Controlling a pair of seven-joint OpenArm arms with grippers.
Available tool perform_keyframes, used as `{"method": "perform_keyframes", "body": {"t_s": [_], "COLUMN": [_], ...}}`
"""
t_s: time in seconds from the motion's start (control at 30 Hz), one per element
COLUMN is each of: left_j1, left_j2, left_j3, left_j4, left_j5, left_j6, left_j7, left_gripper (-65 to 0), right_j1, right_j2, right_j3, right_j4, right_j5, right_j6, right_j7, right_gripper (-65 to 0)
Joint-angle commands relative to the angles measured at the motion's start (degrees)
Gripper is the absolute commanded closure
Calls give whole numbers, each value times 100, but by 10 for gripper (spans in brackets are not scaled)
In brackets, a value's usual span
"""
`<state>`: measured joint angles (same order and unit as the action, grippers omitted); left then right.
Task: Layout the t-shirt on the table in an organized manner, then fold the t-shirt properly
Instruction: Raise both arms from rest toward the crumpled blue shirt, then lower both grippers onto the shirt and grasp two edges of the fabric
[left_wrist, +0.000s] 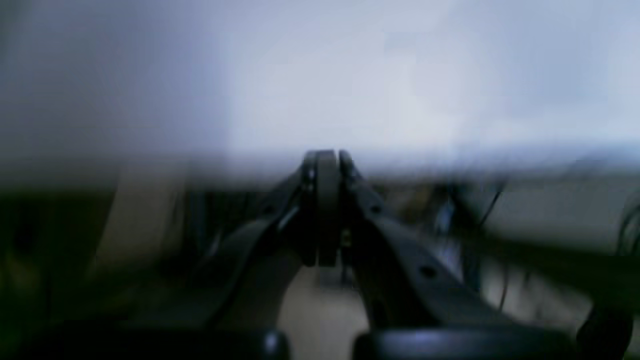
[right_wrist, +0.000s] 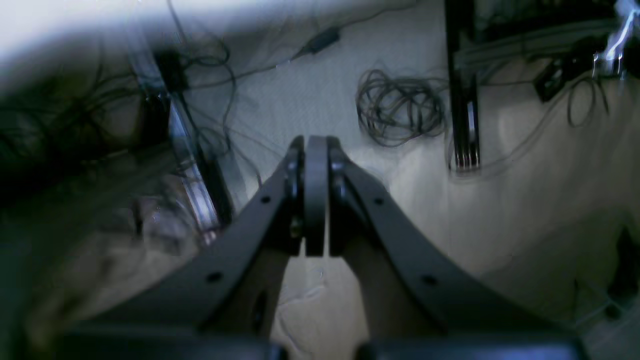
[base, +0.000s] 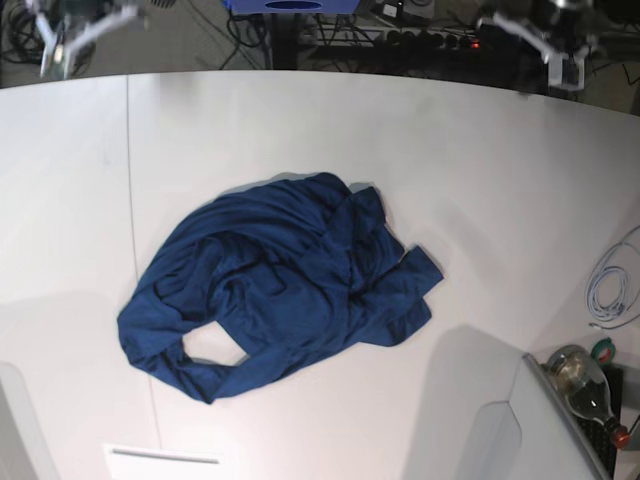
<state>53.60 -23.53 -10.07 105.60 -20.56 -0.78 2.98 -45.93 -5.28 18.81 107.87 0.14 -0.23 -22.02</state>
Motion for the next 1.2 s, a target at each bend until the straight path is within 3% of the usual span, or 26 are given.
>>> {"method": "perform_keyframes", "body": {"t_s": [0.0, 0.1, 0.23, 0.33, 0.43, 0.5, 0.57, 0.67, 0.77, 0.87, 1.07, 1.1, 1.17], "left_j1": [-222, -1198, -2270, -2701, -2974, -3026, -2965, -2851, -2833, -2815, -2868, -2868, -2868], "left_j2": [10, 89, 634, 1206, 1540, 1672, 1742, 1768, 1724, 1672, 1601, 1601, 1601], "left_j3": [79, 457, 642, 615, 483, 360, 193, 18, 0, -9, -9, -9, -9], "left_j4": [249, 319, 20, -314, -648, -710, -718, -710, -736, -701, -877, -894, -912], "left_j5": [73, 196, 188, 240, 240, 240, 196, 196, 205, 240, 240, 240, 240], "left_j6": [29, 29, 29, 29, 29, 47, 47, 29, 29, 29, 29, 29, 29], "left_j7": [102, 866, 1693, 1561, 1552, 1552, 1552, 1552, 1552, 1552, 1552, 1552, 1552], "left_gripper": [0, 0, 0, 0, 0, 0, 0, -137, -110, -76, -54, -54, -54], "right_j1": [272, 1380, 2857, 3666, 4097, 4140, 4149, 4176, 4343, 4642, 5187, 5231, 5266], "right_j2": [110, 233, 436, 506, 726, 910, 981, 972, 937, 690, 664, 664, 664], "right_j3": [-21, -65, -136, -356, -936, -1463, -1956, -2457, -2703, -2712, -2659, -2668, -2650], "right_j4": [320, 461, 136, -58, -401, -594, -708, -875, -1280, -1886, -2827, -2941, -3082], "right_j5": [-1, -1, -27, -36, -45, -36, -36, -36, -19, -36, -10, -10, -1], "right_j6": [1, 159, 1302, 1909, 2155, 2172, 2172, 2172, 2120, 2120, 2120, 2120, 2155], "right_j7": [-114, -1081, -1969, -2400, -2514, -2488, -2488, -2409, -2040, -1873, -1600, -1565, -1556], "right_gripper": [0, -3, -12, -140, -323, -365, -362, -362, -365, -365, -353, -323, -147]}}
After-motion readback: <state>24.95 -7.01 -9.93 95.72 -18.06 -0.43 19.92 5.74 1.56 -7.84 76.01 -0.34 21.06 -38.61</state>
